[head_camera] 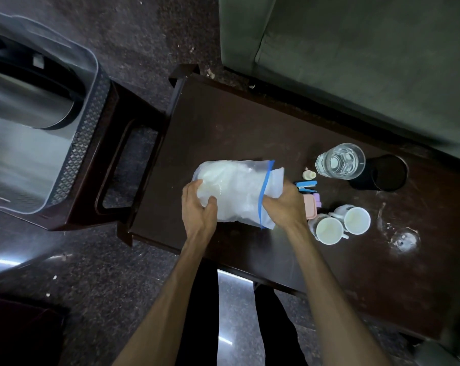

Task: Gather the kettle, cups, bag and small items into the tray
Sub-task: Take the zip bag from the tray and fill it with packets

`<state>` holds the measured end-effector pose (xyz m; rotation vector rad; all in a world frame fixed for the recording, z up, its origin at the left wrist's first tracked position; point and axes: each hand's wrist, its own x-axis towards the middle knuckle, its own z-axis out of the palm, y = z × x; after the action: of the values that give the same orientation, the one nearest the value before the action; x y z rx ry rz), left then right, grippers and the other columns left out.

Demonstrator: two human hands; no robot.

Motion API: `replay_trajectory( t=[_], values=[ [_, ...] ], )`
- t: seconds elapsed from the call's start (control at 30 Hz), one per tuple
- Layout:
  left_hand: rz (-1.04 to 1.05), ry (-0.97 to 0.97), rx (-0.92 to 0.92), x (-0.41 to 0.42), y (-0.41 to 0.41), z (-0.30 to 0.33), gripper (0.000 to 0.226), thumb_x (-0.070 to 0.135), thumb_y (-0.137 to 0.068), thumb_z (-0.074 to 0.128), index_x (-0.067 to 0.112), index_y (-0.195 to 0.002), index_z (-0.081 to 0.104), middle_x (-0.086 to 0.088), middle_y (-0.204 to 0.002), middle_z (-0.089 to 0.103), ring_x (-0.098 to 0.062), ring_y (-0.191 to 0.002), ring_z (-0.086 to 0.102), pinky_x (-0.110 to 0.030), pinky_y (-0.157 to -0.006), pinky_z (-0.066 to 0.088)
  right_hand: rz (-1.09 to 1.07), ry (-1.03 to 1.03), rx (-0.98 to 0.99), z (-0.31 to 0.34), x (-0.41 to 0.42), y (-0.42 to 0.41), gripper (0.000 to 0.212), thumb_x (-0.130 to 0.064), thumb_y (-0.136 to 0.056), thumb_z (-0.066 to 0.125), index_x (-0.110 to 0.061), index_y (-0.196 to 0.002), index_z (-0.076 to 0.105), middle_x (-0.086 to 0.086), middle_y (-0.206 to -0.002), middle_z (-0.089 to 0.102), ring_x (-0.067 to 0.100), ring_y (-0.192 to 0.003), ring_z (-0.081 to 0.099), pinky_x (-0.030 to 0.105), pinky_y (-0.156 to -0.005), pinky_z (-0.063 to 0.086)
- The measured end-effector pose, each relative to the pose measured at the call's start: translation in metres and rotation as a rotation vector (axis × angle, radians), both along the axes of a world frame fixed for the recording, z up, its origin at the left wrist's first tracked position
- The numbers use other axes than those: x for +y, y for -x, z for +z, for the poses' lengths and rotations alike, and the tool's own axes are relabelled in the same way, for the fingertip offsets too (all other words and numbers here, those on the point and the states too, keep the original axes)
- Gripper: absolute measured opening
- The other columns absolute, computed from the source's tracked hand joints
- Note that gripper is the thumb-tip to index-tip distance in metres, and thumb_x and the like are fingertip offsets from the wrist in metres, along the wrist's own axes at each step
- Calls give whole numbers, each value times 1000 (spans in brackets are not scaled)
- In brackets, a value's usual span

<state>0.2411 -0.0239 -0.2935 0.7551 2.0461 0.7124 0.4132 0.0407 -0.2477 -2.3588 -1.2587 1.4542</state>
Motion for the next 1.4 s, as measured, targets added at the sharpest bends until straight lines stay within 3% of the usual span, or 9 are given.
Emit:
replay_trajectory(
  t=[0.13, 0.5, 0.57, 0.7, 0.83, 0.97, 1.07, 1.2, 1.4],
  values=[
    [-3, 17, 3, 3, 0, 2, 59, 26, -80, 57, 13, -138, 55, 0, -141, 53, -23, -126, 54, -45, -103, 52, -183, 163, 144, -1, 1, -4, 30, -36, -83, 79, -27, -110, 70, -5, -105, 74, 21, -99, 70, 41, -89, 61],
    [-16, 19, 12, 2, -4, 4, 61, 28, -78, 56, 13, -137, 55, -2, -141, 53, -22, -125, 54, -41, -98, 53, 65, -93, -26, -2, -3, -3, 27, -1, -89, 59, -9, -112, 72, 1, -94, 62, 24, -88, 56, 30, -76, 45],
    [-10, 17, 5, 2, -5, 5, 60, 28, -77, 56, 14, -136, 55, -2, -140, 53, -22, -124, 54, -43, -98, 54, 130, -127, -55, -3, -3, 1, 16, 0, -91, 57, -9, -88, 70, 1, -81, 60, 24, -77, 54, 26, -68, 42],
    [-13, 20, -5, 2, -4, 6, 60, 27, -77, 57, 15, -136, 55, -2, -140, 53, -21, -123, 54, -43, -98, 55, 173, -104, 11, -5, 5, 5, 44, 1, -89, 57, -20, -53, 46, -6, -54, 47, 16, -56, 46, 17, -46, 31],
    [-19, 20, -15, 1, -2, 7, 59, 27, -77, 56, 14, -135, 56, -2, -139, 54, -21, -123, 55, -39, -95, 54, 154, -26, 128, -2, 12, 7, 37, 1, -84, 56, -16, -51, 50, -10, -55, 46, 8, -53, 47, 15, -46, 34],
    [-14, 10, -34, 2, 0, 8, 60, 26, -77, 55, 11, -135, 57, -4, -138, 54, -21, -123, 55, -36, -96, 52, 158, 143, 266, 3, 21, 7, 24, -31, -75, 68, -7, -72, 70, -3, -76, 64, 12, -70, 61, 26, -65, 47],
    [-10, 4, -47, 2, 1, 10, 60, 26, -77, 55, 11, -135, 57, -4, -138, 54, -22, -124, 55, -40, -99, 53, -89, 85, 242, 3, 19, 3, 26, -40, -74, 73, -15, -69, 77, -11, -61, 65, 1, -52, 59, 13, -50, 44],
    [42, -12, -63, 3, -1, 12, 58, 26, -78, 57, 14, -135, 58, -3, -139, 55, -22, -126, 54, -47, -102, 54, -134, -187, 40, -1, 1, 1, 2, -18, -77, 82, -17, -78, 82, -7, -77, 77, 4, -70, 65, 16, -63, 47],
    [49, -43, -42, 13, -21, 8, 44, 14, -88, 67, 15, -132, 61, -5, -141, 55, -23, -132, 52, -50, -108, 49, -94, -103, 77, -10, -9, 14, 29, -5, -74, 77, -18, -100, 76, -8, -82, 70, 17, -81, 69, 22, -68, 49]
  ],
)
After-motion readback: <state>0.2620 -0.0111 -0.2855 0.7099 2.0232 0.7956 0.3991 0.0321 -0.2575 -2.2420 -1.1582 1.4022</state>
